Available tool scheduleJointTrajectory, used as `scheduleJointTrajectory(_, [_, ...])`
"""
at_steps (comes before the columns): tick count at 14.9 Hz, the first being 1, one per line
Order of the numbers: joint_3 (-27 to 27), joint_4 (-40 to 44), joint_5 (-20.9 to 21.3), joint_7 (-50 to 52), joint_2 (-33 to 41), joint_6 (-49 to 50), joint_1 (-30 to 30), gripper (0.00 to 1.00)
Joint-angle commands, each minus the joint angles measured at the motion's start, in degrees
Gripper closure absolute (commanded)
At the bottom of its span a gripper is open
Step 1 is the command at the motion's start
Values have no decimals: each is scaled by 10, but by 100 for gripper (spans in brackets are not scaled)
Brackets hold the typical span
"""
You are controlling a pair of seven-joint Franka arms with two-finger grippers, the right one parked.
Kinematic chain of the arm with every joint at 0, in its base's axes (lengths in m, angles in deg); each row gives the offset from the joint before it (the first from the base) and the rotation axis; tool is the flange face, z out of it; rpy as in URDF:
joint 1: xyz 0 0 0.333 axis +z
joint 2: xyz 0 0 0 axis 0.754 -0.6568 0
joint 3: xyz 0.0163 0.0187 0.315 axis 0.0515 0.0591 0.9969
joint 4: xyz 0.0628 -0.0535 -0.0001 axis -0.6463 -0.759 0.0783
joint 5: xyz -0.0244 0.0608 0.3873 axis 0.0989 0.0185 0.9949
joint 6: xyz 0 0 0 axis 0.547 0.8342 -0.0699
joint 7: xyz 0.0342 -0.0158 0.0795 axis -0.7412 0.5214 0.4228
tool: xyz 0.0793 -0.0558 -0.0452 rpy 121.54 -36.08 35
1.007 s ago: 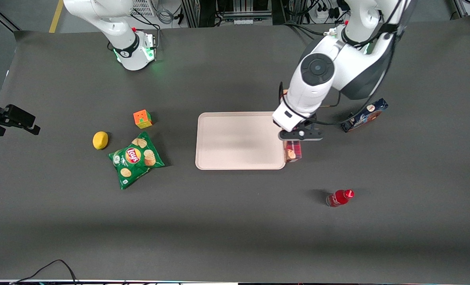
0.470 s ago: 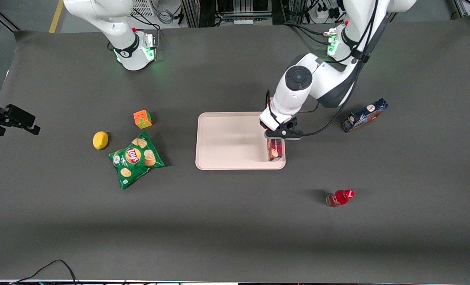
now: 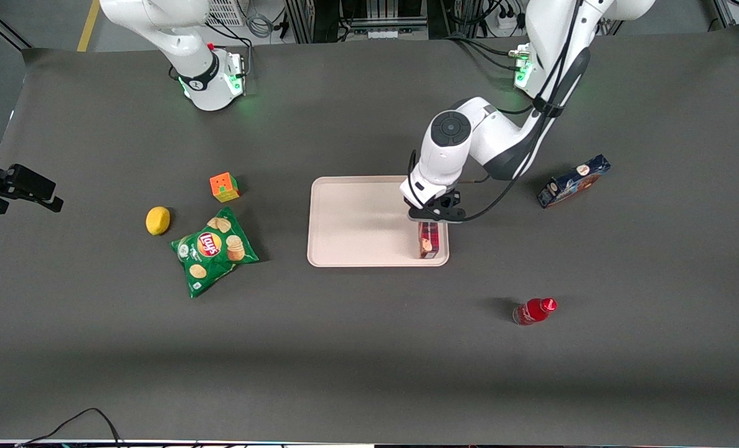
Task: Place red cookie box on tray
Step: 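Lower the box onto the tray beside its rim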
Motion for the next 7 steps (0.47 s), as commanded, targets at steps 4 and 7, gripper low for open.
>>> scheduleJointTrajectory(4, [22,-1,13,12,-3,-24,-6,89])
scheduleJointTrajectory(7, [22,-1,13,16,-13,-33,-7,88])
